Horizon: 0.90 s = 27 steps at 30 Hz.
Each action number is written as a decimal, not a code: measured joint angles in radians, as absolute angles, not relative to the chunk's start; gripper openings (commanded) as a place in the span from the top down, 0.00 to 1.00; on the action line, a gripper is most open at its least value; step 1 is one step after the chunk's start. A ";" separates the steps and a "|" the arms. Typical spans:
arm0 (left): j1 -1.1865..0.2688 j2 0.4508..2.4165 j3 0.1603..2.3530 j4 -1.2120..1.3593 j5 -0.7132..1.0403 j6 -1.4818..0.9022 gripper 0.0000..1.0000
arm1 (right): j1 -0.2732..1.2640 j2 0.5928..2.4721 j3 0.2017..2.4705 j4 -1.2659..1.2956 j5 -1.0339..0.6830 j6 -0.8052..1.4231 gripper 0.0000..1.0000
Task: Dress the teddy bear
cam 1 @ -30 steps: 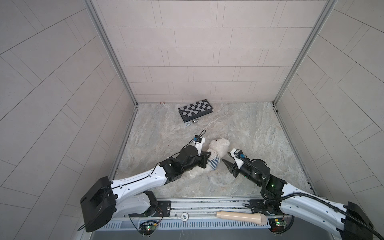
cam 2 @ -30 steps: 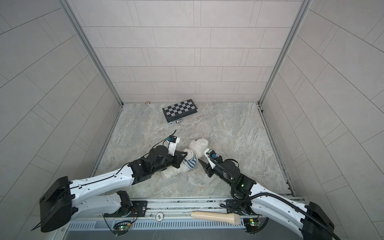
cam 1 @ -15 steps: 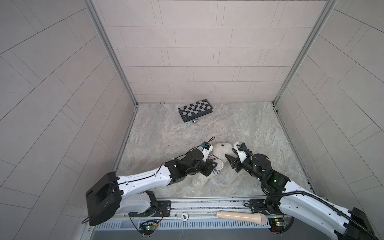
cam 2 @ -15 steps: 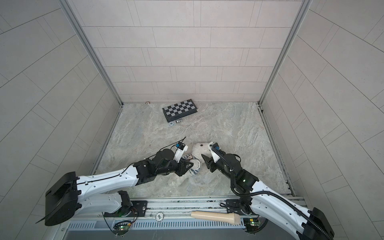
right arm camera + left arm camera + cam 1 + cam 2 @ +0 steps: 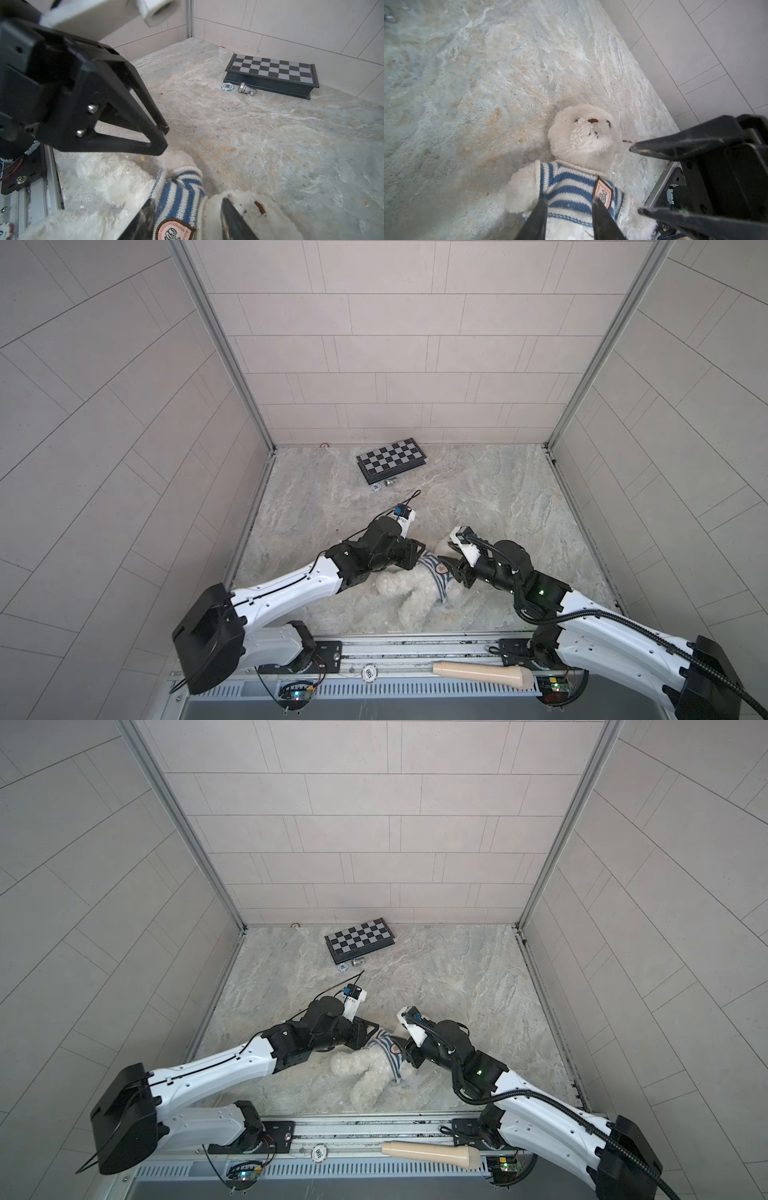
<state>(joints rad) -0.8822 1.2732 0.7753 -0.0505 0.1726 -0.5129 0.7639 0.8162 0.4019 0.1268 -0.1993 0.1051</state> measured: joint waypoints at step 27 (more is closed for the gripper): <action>-1.097 1.414 0.781 -0.247 0.084 -0.425 0.66 | 0.680 0.919 0.315 0.153 -0.137 0.218 0.67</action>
<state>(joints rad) -1.0966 1.4139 0.7815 -0.2466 0.0837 -0.4252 0.6804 0.9192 0.3149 0.1532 -0.1368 0.2184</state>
